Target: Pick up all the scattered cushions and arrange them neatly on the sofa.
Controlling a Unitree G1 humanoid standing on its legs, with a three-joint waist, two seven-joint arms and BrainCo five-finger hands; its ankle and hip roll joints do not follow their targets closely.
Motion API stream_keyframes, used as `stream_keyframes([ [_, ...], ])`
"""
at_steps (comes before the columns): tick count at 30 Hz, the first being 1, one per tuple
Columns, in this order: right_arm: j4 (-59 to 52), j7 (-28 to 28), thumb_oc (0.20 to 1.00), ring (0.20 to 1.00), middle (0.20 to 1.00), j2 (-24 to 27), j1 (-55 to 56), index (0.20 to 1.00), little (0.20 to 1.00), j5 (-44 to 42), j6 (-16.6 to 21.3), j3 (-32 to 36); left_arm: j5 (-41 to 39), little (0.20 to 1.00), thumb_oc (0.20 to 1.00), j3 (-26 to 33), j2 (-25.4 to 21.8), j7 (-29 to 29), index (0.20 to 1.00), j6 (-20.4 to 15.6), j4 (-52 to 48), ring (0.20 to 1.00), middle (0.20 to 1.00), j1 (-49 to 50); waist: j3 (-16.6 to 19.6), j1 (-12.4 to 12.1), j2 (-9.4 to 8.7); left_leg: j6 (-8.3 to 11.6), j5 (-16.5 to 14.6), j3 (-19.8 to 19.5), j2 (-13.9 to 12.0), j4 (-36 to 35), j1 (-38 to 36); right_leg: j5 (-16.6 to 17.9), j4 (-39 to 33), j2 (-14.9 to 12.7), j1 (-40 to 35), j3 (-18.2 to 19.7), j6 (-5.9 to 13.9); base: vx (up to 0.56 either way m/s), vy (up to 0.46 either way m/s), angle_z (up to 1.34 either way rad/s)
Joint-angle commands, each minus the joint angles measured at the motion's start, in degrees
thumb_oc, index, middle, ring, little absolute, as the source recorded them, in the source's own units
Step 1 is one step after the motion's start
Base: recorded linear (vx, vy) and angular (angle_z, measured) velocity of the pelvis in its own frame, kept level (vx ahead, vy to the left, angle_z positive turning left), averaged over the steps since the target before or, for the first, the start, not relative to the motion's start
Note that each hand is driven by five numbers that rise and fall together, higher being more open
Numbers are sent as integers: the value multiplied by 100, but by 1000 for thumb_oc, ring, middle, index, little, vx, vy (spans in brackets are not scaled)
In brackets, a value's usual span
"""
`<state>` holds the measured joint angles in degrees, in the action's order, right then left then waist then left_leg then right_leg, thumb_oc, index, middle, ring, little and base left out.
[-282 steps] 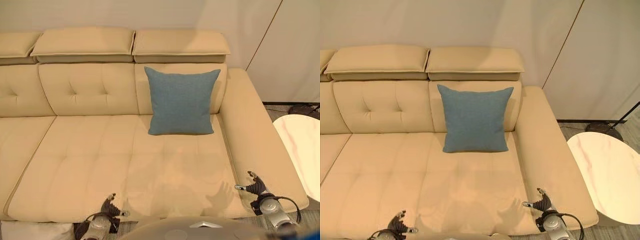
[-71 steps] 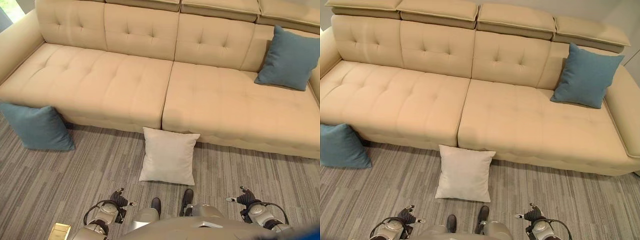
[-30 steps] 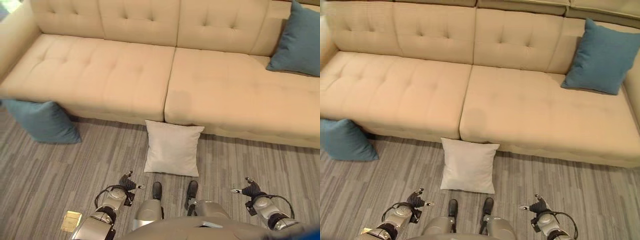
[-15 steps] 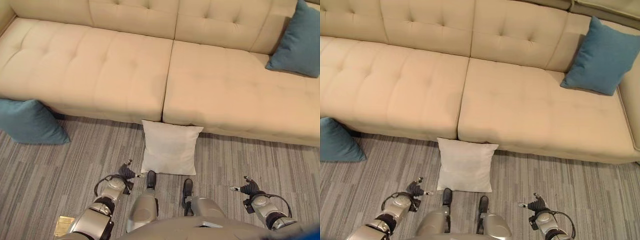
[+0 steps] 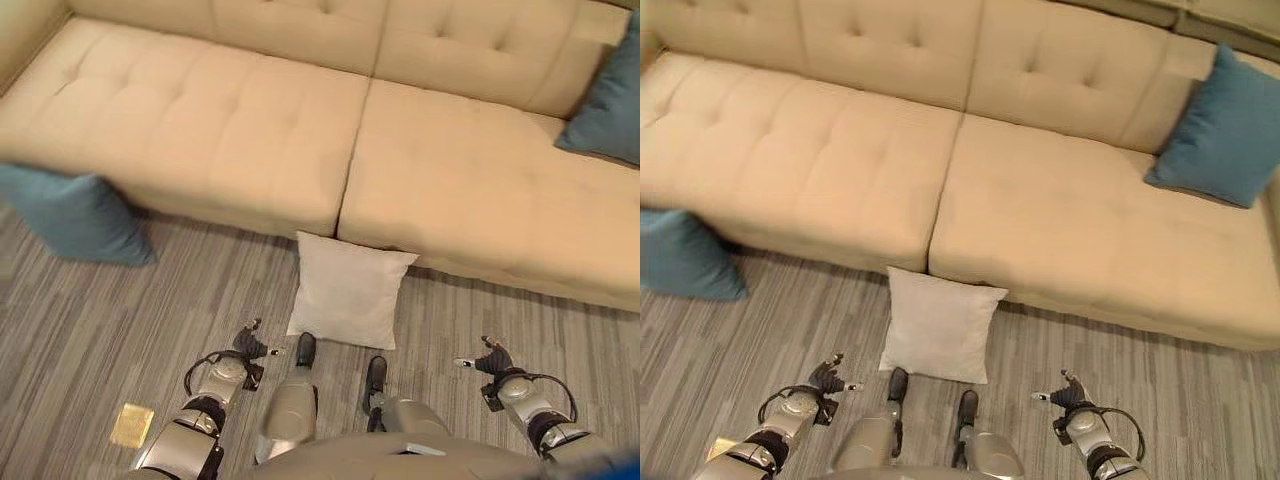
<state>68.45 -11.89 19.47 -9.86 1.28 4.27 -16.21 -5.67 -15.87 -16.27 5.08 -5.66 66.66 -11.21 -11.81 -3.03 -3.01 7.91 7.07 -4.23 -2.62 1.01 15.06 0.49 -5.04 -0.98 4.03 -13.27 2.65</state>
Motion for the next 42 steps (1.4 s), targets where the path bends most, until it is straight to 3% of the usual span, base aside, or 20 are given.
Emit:
stream_keyframes([
  [1, -117, -97, 1000, 1000, 1000, 252, 124, 1000, 1000, -110, 71, -4, -180, 1000, 1000, -34, 29, -60, 1000, -84, 198, 1000, 1000, -102, 139, 140, -248, -331, -571, 260, 12, 411, 123, -259, 508, -544, 201, 143, 420, 28, 88, 55],
  [5, 52, -16, 1000, 1000, 1000, 53, 124, 1000, 1000, -83, 12, -44, -100, 1000, 1000, 8, -10, -40, 1000, -79, 235, 1000, 1000, -136, 261, 164, -285, -452, -732, 454, 88, 297, -57, -180, 662, -759, 249, 197, 574, 82, 184, 6],
  [14, -8, -140, 1000, 1000, 1000, -4, 21, 1000, 1000, -257, 40, 13, -284, 1000, 1000, 125, -143, 117, 1000, -139, 182, 1000, 1000, -197, 101, 71, -377, -481, -823, 612, 90, 456, 151, -59, 689, -846, 524, 247, 619, -40, 23, -17],
  [15, -60, -351, 1000, 1000, 1000, 36, -171, 1000, 1000, -468, 63, 152, -574, 1000, 1000, 122, -191, 312, 1000, -239, 22, 1000, 1000, -433, -127, 129, -324, -476, -799, 667, 112, 633, 531, -11, 899, -863, 990, 290, 574, -161, -7, -6],
  [18, -41, -489, 1000, 1000, 1000, 154, -416, 1000, 1000, -659, 48, 181, -968, 1000, 1000, 186, -527, 327, 1000, -315, 50, 1000, 1000, -917, -158, 203, -263, -472, -814, 737, 84, 831, 824, -1, 1125, -889, 1355, 367, 552, -154, 35, -19],
  [19, -52, -572, 1000, 1000, 1000, 90, -630, 1000, 1000, -777, 55, 170, -1265, 1000, 1000, 17, -151, 377, 1000, -391, -134, 1000, 1000, -919, -262, 250, -222, -502, -809, 736, 72, 1096, 1279, 4, 1449, -921, 1883, 387, 502, -133, -30, -33],
  [21, -223, -872, 1000, 1000, 1000, 108, -1001, 1000, 1000, -936, 150, 121, -1627, 1000, 1000, -155, -87, 672, 1000, -512, -198, 1000, 1000, -1499, -384, 320, -149, -474, -977, 728, 10, 1496, 1863, -195, 1941, -961, 2574, 463, 483, -152, -27, -20],
  [25, -317, -1245, 1000, 1000, 1000, 231, -1706, 1000, 1000, -1208, 226, 90, -1870, 1000, 1000, -307, -254, 1016, 1000, -614, -348, 1000, 1000, -2194, -465, 397, 12, -481, -946, 685, -74, 1924, 2879, -255, 2511, -1054, 3646, 557, 423, -100, 11, -9],
  [32, -362, -1837, 1000, 1000, 1000, 431, -2986, 1000, 1000, -1644, 486, 69, -1689, 1000, 1000, -573, -539, 1618, 1000, -631, -385, 1000, 1000, -3480, -630, 496, 142, -491, -979, 637, -123, 2505, 4250, -402, 3248, -1106, 5119, 764, 405, -42, 12, -4],
  [42, -331, -1983, 1000, 1000, 1000, 428, -3682, 1000, 1000, -1948, 648, -48, -1690, 1000, 1000, -615, -573, 1809, 1000, -594, -308, 1000, 1000, -4160, -577, 554, 88, -559, -1139, 555, -60, 2864, 5146, -573, 3724, -1082, 6071, 882, 387, 48, 4, 3],
])
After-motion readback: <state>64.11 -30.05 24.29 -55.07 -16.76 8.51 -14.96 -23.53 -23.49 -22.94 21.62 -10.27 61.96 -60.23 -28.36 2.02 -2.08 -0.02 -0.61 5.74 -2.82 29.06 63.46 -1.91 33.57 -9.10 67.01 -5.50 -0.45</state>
